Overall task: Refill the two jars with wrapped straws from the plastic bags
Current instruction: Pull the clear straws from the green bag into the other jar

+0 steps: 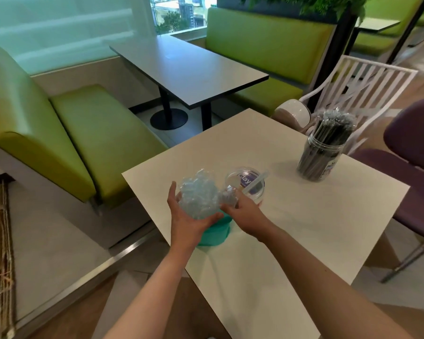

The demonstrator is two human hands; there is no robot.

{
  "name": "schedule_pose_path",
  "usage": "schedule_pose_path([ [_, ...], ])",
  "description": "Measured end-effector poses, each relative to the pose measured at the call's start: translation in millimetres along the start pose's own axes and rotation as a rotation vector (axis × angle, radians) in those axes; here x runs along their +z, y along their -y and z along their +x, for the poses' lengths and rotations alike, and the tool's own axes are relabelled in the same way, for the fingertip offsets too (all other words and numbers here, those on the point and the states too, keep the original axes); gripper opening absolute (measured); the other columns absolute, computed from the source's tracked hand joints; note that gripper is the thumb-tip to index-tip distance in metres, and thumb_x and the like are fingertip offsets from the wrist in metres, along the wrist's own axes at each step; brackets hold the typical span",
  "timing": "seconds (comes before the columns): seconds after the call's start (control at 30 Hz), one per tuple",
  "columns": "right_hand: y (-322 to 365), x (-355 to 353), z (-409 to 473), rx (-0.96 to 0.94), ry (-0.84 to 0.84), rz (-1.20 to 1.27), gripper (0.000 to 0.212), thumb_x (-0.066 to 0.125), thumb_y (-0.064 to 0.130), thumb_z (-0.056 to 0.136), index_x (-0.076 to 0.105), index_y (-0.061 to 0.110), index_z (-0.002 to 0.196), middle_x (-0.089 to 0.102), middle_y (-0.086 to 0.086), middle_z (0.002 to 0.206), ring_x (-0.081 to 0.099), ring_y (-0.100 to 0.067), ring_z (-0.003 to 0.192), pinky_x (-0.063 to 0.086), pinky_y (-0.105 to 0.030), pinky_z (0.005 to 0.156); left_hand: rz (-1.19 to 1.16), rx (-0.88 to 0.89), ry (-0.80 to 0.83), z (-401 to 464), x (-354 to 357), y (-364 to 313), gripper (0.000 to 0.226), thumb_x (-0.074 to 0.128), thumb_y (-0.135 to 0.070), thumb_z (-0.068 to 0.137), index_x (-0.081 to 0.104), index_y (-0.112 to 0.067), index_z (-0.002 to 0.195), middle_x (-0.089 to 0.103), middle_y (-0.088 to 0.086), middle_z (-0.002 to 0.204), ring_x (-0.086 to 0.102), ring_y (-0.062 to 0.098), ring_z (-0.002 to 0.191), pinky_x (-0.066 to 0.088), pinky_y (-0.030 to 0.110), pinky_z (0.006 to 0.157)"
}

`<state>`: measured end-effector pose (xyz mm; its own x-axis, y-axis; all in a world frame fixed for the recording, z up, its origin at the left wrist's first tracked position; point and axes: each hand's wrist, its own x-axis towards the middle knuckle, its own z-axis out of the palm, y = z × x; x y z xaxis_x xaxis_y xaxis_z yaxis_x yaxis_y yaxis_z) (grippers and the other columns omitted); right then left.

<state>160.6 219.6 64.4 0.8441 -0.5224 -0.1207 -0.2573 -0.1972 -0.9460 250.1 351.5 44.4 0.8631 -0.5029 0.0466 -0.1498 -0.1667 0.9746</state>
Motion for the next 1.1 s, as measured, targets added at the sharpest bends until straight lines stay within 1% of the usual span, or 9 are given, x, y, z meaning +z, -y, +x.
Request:
schedule_pose_path([
  [0.1, 4.9, -2.6, -1.5, 0.025, 0.017, 0.077, 0.024, 0.059, 0.021, 0.096, 0.056, 0.025, 0.119, 0.064, 0.002, 0.117, 0.059, -0.015, 0.113, 0.051, -0.032, 0.097, 0.024, 0.004, -0.063, 4.0, -0.7, -1.9, 0.113, 0.093, -0.031, 0.058, 0.019, -0.042, 0.143, 0.036, -0.018, 0.127, 0.04, 0.001, 0.116, 0.037, 0.015, 0.091],
  [0.23, 12.3, -3.2, -9.5, 0.031, -0.003, 0.12, 0.021, 0.057, 0.028, 0.096, 0.049, 0.037, 0.114, 0.058, 0.022, 0.105, 0.056, 0.003, 0.098, 0.05, -0.011, 0.074, 0.035, 0.002, -0.112, 10.1, -1.1, -2.6, 0.1, 0.091, -0.034, 0.061, 0.027, -0.038, 0.137, 0.038, -0.021, 0.126, 0.04, 0.002, 0.116, 0.035, 0.014, 0.088],
  [0.3, 14.3, -1.2, -12.3, -0.002, -0.042, 0.082, 0.02, 0.06, 0.031, 0.095, 0.05, 0.037, 0.111, 0.056, 0.025, 0.102, 0.054, 0.007, 0.094, 0.049, -0.008, 0.072, 0.028, -0.011, -0.125, 11.2, 0.9, -4.7, 0.098, 0.09, -0.033, 0.062, 0.028, -0.037, 0.137, 0.038, -0.021, 0.125, 0.039, 0.001, 0.115, 0.033, 0.012, 0.087],
  [0.47, 11.0, 3.3, -8.6, -0.049, -0.066, 0.029, 0.034, 0.068, 0.047, 0.085, 0.063, 0.026, 0.111, 0.067, 0.005, 0.111, 0.062, -0.011, 0.107, 0.055, -0.033, 0.093, 0.005, -0.036, -0.127, 11.5, 4.9, -8.5, 0.099, 0.09, -0.034, 0.062, 0.029, -0.032, 0.14, 0.039, -0.018, 0.128, 0.038, 0.001, 0.117, 0.034, 0.011, 0.088],
  [0.6, 15.0, 1.0, -5.5, -0.05, -0.105, 0.005, 0.061, 0.054, 0.08, 0.07, 0.057, 0.038, 0.115, 0.058, 0.001, 0.124, 0.054, -0.017, 0.118, 0.048, -0.043, 0.102, 0.021, -0.04, -0.138, 12.8, 7.0, -9.6, 0.098, 0.09, -0.034, 0.063, 0.029, -0.031, 0.139, 0.043, -0.01, 0.138, 0.04, 0.006, 0.122, 0.036, 0.021, 0.097],
  [0.77, 41.4, -18.1, -2.3, -0.073, -0.217, -0.016, 0.051, 0.053, 0.064, 0.085, 0.062, 0.026, 0.119, 0.053, 0.009, 0.119, 0.053, -0.009, 0.11, 0.046, -0.021, 0.088, 0.016, -0.041, -0.137, 14.9, 8.2, -10.2, 0.096, 0.09, -0.032, 0.063, 0.03, -0.031, 0.138, 0.043, -0.008, 0.139, 0.043, 0.01, 0.123, 0.037, 0.022, 0.098],
  [0.87, 61.5, -33.5, -0.9, -0.124, -0.28, -0.014, 0.031, 0.048, 0.063, 0.087, 0.06, 0.041, 0.106, 0.059, 0.003, 0.116, 0.058, -0.013, 0.105, 0.052, -0.027, 0.084, 0.025, -0.042, -0.13, 16.4, 9.0, -10.4, 0.097, 0.09, -0.035, 0.063, 0.029, -0.032, 0.138, 0.042, -0.008, 0.141, 0.043, 0.012, 0.126, 0.038, 0.026, 0.102],
  [0.93, 73.9, -46.6, -3.2, -0.176, -0.309, 0.034, 0.015, 0.046, 0.045, 0.098, 0.056, 0.036, 0.103, 0.066, 0.005, 0.103, 0.064, -0.01, 0.094, 0.056, -0.029, 0.078, 0.037, -0.045, -0.128, 17.9, 9.6, -10.5, 0.097, 0.089, -0.037, 0.063, 0.028, -0.032, 0.138, 0.042, -0.008, 0.141, 0.043, 0.013, 0.128, 0.039, 0.031, 0.105],
  [1.1, 91.5, -79.2, 0.4, -0.26, -0.522, 0.148, 0.032, 0.046, 0.033, 0.101, 0.056, 0.006, 0.115, 0.07, 0.002, 0.094, 0.058, 0.009, 0.07, 0.045, -0.011, 0.061, 0.023, -0.069, -0.151, 19.6, 6.8, -9.6, 0.097, 0.089, -0.039, 0.062, 0.029, -0.031, 0.138, 0.043, -0.007, 0.138, 0.044, 0.01, 0.122, 0.038, 0.025, 0.099],
])
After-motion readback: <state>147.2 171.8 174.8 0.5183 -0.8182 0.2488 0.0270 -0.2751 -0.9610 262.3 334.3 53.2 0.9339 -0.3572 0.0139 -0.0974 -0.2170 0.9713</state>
